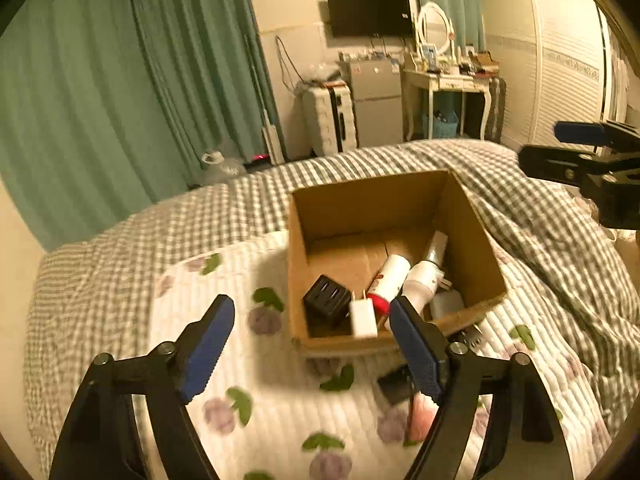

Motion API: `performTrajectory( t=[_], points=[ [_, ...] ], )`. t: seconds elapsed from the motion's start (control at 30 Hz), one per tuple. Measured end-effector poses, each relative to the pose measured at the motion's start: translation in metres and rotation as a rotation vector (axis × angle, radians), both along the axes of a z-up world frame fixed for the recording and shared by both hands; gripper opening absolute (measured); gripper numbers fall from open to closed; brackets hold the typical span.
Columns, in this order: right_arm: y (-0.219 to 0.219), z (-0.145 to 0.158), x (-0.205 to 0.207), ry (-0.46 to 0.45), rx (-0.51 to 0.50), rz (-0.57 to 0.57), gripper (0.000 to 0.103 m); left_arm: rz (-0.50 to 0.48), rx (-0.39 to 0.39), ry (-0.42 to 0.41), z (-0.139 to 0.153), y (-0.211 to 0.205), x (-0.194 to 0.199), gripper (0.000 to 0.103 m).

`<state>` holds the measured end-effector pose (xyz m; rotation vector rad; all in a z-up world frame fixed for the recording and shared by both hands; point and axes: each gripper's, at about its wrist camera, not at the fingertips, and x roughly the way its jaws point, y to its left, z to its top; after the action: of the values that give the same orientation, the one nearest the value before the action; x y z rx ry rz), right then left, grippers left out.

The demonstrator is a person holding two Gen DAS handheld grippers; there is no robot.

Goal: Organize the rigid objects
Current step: 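Move both grippers back toward the pink case and black remote, then grasp the pink rose-patterned case with the right gripper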

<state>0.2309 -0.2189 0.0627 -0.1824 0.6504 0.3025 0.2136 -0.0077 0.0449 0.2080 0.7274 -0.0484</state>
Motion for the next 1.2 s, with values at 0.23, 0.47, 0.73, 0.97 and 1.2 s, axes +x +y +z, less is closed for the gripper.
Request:
performTrajectory(
  t=[0.23, 0.47, 0.73, 0.97, 1.2],
  points=[
    [-0.014, 0.012, -0.078, 0.001, -0.001, 0.006, 0.095, 0.027, -0.038, -0.052, 0.016, 0.018, -0.067, 0.083],
    [-0.002, -0.044, -0.111, 0.093, 0.034, 0.005, 0.095, 0.056, -0.091, 0.000, -0.026, 0.029, -0.096, 0.083],
    [0.047, -0.160, -0.107, 0.222, -0.053, 0.067, 0.095, 0.079, -0.054, 0.088, -0.102, 0.038, -0.095, 0.083],
    [0.074, -0.223, -0.088, 0.370, -0.082, 0.121, 0.095, 0.105, -0.052, 0.166, -0.146, 0.051, -0.088, 0.083],
    [0.080, -0.240, -0.058, 0.444, -0.075, 0.117, 0.095, 0.129, -0.110, 0.222, -0.159, 0.061, -0.079, 0.083]
  ],
)
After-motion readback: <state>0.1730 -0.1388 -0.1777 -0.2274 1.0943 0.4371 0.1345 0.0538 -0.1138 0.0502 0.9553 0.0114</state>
